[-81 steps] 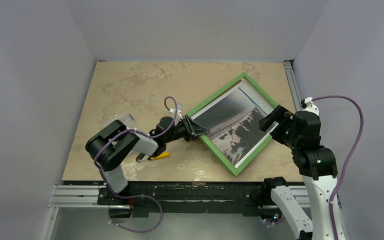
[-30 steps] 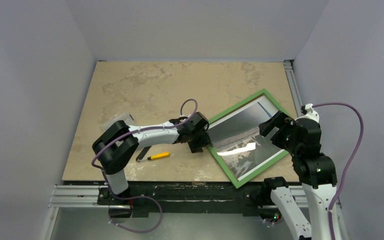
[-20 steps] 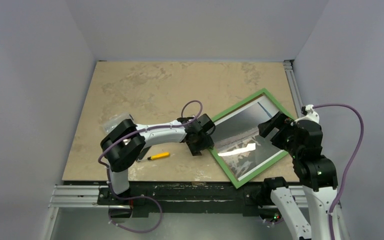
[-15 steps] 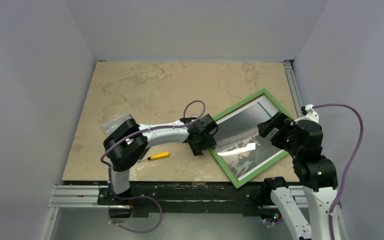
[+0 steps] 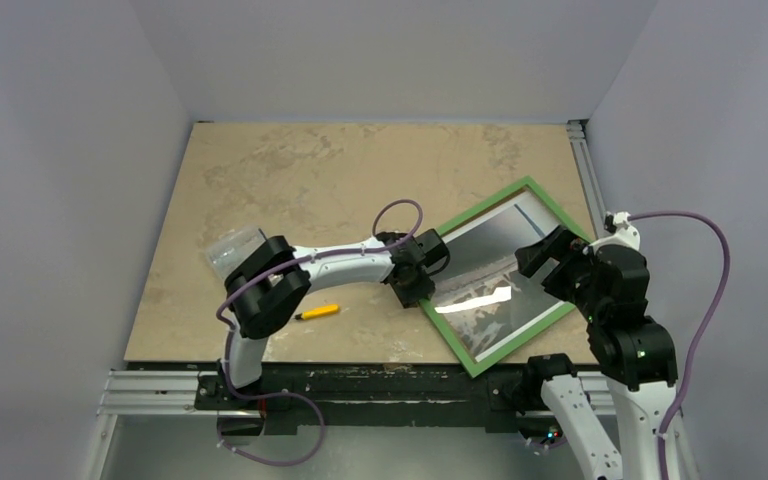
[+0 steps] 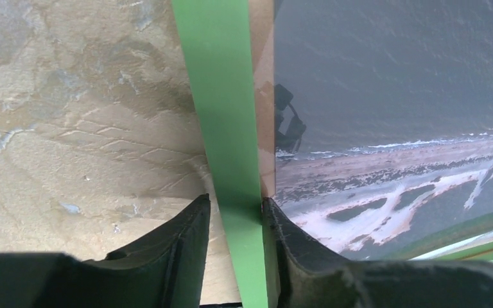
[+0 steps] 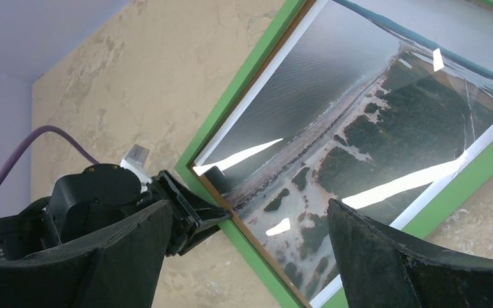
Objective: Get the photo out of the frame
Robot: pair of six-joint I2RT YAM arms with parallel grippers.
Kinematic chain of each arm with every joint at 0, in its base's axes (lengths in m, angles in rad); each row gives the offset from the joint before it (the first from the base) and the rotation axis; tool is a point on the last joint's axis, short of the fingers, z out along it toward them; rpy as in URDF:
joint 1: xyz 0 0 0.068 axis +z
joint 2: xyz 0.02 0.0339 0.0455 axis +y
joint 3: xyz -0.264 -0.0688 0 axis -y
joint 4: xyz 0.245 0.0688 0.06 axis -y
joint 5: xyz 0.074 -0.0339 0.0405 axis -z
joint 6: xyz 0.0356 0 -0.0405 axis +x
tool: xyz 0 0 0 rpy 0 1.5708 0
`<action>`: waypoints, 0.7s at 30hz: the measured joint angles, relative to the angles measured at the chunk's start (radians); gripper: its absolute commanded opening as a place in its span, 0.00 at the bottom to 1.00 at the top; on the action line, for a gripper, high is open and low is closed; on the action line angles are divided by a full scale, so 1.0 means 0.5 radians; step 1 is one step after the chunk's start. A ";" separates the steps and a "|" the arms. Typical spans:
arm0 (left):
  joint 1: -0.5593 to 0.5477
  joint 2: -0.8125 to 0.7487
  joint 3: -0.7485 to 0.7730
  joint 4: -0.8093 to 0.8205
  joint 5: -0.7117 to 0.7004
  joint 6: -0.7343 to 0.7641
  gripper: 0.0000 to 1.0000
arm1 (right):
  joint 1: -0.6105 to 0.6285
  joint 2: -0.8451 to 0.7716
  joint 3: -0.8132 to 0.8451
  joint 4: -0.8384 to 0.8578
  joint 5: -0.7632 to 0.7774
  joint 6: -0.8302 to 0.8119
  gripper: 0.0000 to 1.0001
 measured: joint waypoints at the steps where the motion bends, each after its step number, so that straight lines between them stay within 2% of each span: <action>1: 0.000 0.011 0.018 -0.018 -0.003 -0.013 0.29 | 0.000 -0.005 0.000 0.001 -0.001 0.000 0.89; 10: -0.010 0.031 0.122 -0.243 -0.013 -0.078 0.00 | 0.000 -0.038 0.000 -0.001 -0.005 0.001 0.89; 21: -0.010 -0.066 0.152 -0.376 0.082 -0.052 0.00 | 0.000 -0.050 0.006 -0.028 0.000 0.001 0.90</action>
